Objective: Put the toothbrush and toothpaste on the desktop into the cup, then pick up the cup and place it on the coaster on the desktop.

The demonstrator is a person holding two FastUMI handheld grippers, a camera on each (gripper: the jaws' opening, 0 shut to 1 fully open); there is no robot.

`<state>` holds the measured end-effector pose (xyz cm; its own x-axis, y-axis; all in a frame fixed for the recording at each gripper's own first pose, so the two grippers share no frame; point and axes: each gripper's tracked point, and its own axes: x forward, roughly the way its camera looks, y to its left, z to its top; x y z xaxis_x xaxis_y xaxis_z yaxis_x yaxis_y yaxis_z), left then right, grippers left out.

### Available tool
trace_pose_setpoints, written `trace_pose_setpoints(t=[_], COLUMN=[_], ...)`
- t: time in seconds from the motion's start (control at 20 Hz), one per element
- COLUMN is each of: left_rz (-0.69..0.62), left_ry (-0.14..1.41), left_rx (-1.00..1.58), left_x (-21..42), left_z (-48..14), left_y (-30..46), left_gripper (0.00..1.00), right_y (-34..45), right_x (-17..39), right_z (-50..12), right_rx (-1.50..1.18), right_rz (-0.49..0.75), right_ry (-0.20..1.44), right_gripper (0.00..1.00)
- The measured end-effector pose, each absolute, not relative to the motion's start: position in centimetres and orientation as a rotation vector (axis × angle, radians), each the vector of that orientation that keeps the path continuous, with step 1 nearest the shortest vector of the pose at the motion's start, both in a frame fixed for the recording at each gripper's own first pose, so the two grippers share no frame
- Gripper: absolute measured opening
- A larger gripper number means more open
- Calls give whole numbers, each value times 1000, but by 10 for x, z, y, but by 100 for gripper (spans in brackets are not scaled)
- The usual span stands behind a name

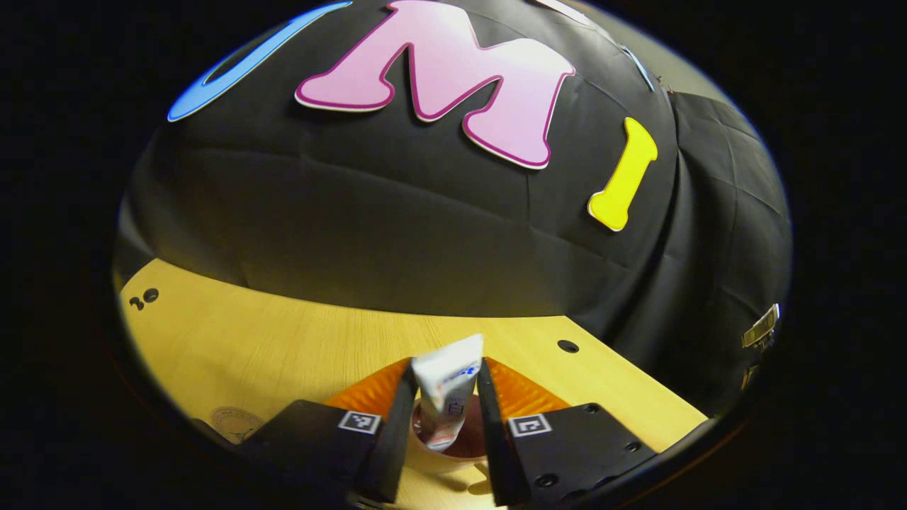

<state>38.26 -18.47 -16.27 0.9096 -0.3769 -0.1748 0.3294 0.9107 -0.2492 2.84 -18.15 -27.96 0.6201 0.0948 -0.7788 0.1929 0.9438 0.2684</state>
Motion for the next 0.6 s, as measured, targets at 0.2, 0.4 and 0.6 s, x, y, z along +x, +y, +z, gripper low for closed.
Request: trace_pose_setpoints(t=[0.2,0.4,0.6], left_rz=[-349,-321,-275], left_ry=[148,114,129], left_rx=[-223,-258,-290], left_x=[356,310,258], left_z=[-121,-92,-88], left_y=[-173,-152,-124], left_gripper=[93,95,95], right_y=[-185,-187,-177], right_x=[41,73,124], right_z=[-255,-223,-187], right_rx=[338,321,302], right_rz=[-63,-48,-5], right_ry=[845,755,633], right_gripper=[5,5,5])
